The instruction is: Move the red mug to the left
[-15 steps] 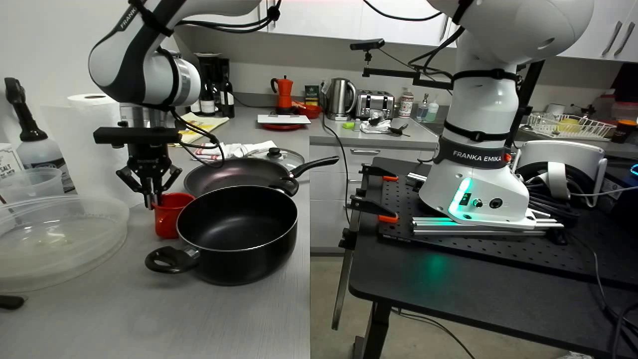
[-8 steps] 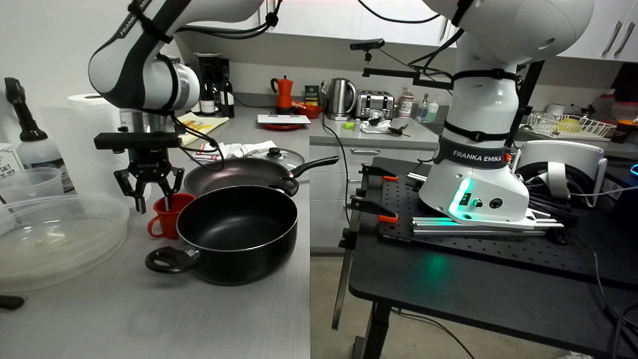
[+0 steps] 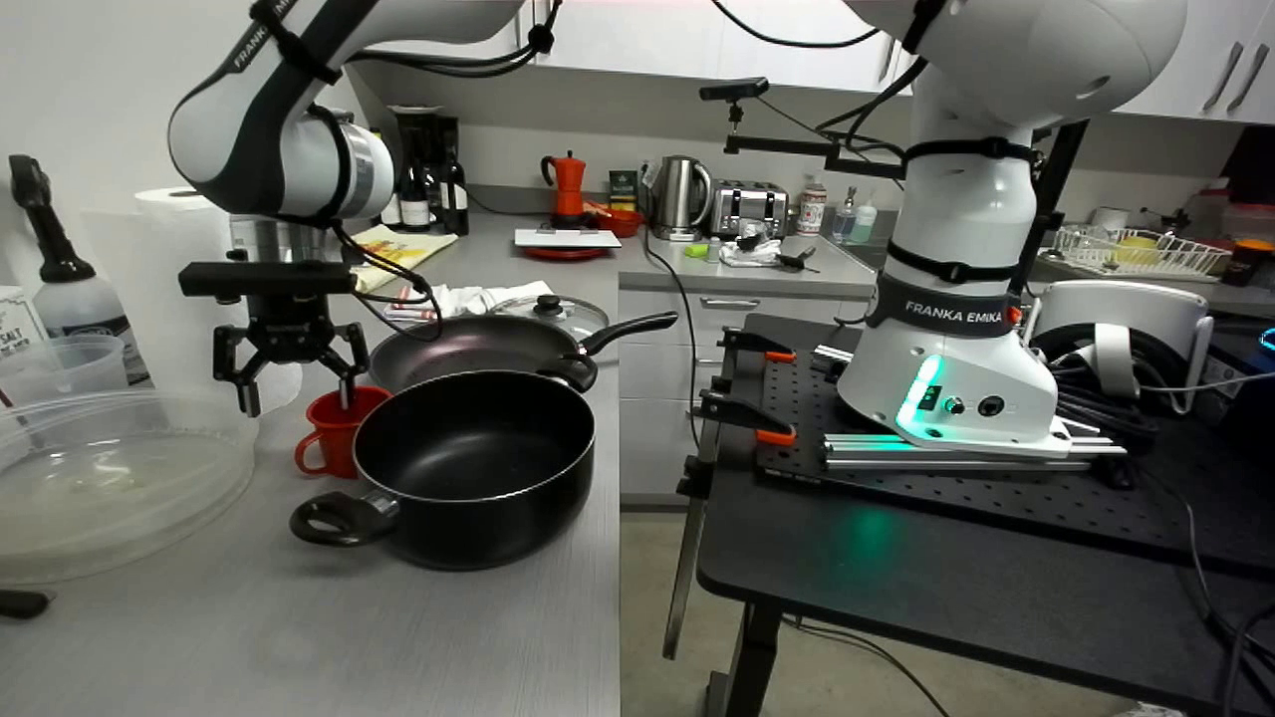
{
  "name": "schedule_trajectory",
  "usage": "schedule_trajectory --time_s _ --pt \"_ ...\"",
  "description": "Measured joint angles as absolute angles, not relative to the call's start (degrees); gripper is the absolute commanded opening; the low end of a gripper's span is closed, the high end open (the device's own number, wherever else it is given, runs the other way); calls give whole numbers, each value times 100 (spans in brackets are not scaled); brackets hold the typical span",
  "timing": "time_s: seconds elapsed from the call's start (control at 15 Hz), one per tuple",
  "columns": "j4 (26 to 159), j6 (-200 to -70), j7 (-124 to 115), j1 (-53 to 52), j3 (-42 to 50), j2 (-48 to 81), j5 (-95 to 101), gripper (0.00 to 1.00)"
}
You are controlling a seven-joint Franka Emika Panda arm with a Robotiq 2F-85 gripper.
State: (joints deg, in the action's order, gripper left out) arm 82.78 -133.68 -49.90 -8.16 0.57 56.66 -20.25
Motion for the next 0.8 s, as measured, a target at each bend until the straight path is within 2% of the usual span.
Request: schedule_trajectory --time_s 0.4,0.8 --pt "8468 -13630 -4818 -817 -167 5282 -2016 100" --pt "9385 -14249 -4149 -668 -513 4401 -2212 100"
